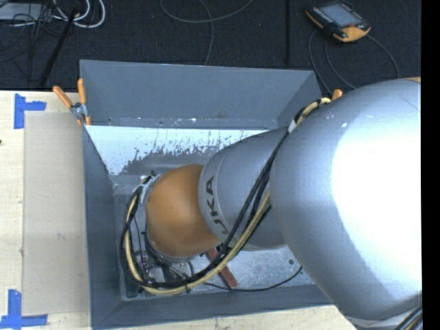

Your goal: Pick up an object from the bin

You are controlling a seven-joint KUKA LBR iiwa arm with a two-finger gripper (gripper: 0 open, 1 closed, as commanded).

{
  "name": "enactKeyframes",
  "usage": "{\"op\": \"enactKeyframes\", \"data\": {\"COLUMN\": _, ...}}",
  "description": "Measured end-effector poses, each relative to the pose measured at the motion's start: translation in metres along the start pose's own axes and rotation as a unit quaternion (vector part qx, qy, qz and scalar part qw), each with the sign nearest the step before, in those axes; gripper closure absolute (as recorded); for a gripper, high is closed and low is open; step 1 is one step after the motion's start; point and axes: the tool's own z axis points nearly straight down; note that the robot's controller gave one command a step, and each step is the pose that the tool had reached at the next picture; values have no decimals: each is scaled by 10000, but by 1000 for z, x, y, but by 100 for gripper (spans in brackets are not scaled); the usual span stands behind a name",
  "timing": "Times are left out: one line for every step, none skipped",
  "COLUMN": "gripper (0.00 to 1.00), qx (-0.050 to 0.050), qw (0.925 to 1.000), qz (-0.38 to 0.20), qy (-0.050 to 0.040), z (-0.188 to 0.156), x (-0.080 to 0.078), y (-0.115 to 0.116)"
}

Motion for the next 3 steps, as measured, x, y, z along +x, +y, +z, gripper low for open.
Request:
{"op": "enactKeyframes", "data": {"gripper": 100, "qx": 0, "qw": 10000, "qz": 2, "qy": 1, "z": 0, "x": 0, "y": 0}}
{"op": "enactKeyframes", "data": {"gripper": 100, "qx": 4, "qw": 9999, "qz": 115, "qy": 16, "z": -58, "x": -7, "y": -16}}
{"op": "enactKeyframes", "data": {"gripper": 100, "qx": -2, "qw": 9979, "qz": 648, "qy": -7, "z": -107, "x": -27, "y": -41}}
